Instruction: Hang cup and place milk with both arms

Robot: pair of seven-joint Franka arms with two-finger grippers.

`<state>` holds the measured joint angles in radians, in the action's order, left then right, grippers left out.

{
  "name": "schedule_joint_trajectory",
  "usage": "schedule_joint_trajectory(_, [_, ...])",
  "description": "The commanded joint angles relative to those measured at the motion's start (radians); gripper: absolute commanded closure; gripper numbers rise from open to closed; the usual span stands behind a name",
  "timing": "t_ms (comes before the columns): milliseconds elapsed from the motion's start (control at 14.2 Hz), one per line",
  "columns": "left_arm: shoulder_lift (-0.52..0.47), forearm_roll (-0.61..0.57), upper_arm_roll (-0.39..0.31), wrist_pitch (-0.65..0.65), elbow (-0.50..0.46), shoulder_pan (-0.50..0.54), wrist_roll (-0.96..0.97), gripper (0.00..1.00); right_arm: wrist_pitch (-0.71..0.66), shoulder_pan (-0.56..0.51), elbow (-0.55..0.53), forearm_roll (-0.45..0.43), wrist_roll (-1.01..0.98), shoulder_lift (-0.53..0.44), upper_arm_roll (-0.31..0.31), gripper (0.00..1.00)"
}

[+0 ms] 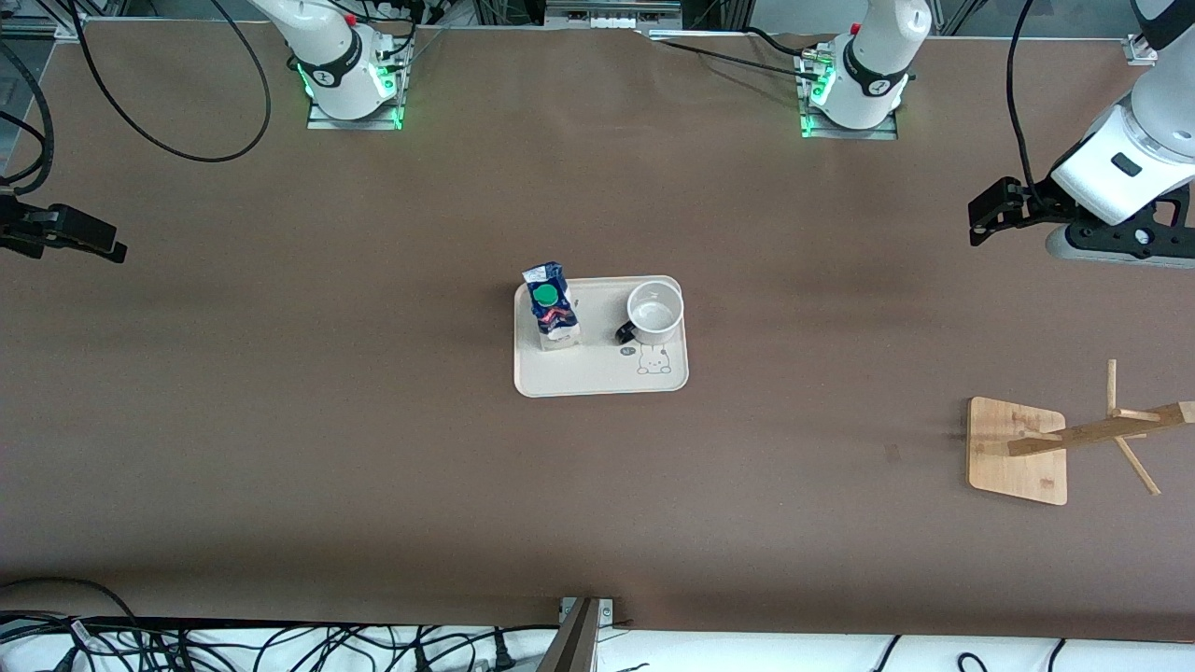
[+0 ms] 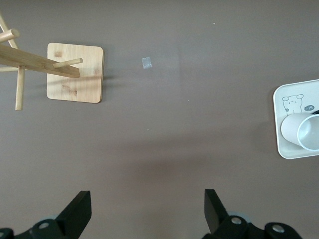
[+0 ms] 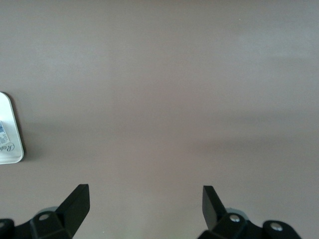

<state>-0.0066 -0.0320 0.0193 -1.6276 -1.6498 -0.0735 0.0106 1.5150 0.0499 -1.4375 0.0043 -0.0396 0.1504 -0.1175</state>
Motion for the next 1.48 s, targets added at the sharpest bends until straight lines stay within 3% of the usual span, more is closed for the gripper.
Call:
schedule_joint_trajectory(0, [-0.006,0.003,0.001,0.017,0.008,0.004,-0.017,0.0,-0.019,0.062,0.016,-0.003,0.003,0.018,-0.002,0.0])
schedule_joint_trajectory(773, [0.008,0.011,0.001,0.018,0.018,0.006,-0.018,0.0,-0.041,0.214,0.012,0.02,-0.008,0.167,0.005,0.0])
schedule_joint_trajectory(983, [0.008,0.011,0.001,0.018,0.018,0.006,-0.017,0.0,-0.006,0.255,0.015,0.074,-0.029,0.228,0.013,0.0])
schedule_joint_trajectory(1264, [0.008,0.011,0.001,0.018,0.018,0.004,-0.015,0.0,0.062,0.274,0.015,0.264,-0.02,0.276,0.033,0.0])
schedule_joint_trajectory(1405, [0.008,0.011,0.002,0.018,0.018,-0.003,-0.014,0.0,0.094,0.295,0.015,0.298,-0.019,0.284,0.035,0.0])
